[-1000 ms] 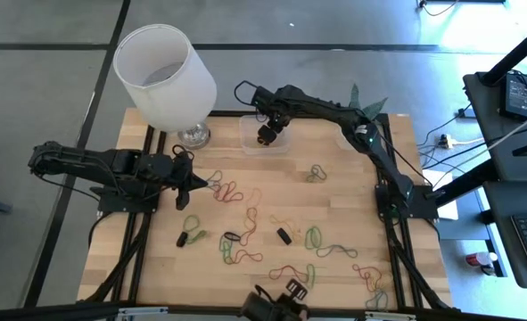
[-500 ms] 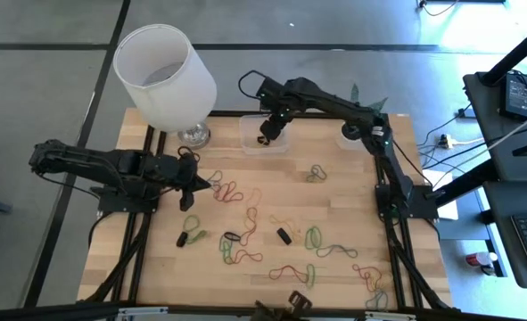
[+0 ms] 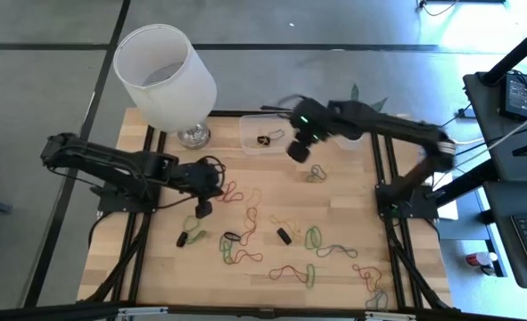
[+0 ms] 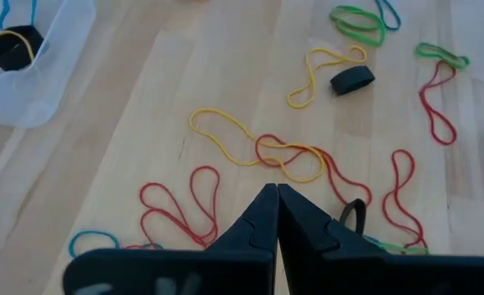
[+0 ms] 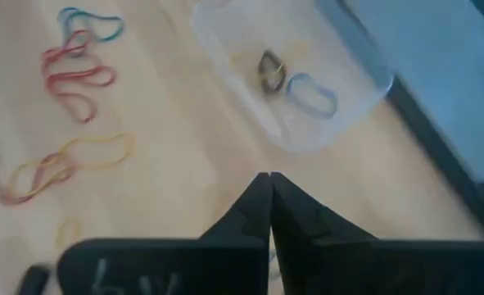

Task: Pick and place rubber bands into bin
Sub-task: Put the red rubber band into the transparent bin

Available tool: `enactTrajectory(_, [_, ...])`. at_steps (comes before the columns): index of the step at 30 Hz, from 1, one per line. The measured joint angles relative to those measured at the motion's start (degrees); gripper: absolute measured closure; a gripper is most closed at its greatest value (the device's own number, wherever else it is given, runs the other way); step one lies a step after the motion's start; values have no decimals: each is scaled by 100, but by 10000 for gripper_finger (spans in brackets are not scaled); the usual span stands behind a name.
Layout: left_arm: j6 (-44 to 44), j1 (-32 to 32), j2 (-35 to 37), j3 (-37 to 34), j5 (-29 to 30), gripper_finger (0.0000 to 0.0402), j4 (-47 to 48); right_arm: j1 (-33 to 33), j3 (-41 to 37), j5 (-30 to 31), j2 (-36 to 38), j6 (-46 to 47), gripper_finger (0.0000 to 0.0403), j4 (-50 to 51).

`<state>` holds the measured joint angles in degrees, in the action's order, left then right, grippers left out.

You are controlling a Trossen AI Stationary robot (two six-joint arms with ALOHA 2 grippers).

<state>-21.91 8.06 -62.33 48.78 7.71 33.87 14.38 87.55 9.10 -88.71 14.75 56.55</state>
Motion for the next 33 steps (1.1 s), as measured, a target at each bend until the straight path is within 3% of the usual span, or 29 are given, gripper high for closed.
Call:
enactTrajectory(9, [146,-8,-848,706,2,398,409,-1338,-3316,109,2430,1714,399,-1649])
enactTrajectory(16, [40,-232,-1233,757,6,384,652,-2250,-5005,100,3226,2916,394,-3052])
enactTrajectory(25, [-225,-534,-2016,755,10,321,878,-2827,-5549,98,3266,3142,394,-3458])
enactTrajectory(33, [-571,-611,-2856,753,-167,318,868,-3100,-5565,98,3264,3137,392,-3457])
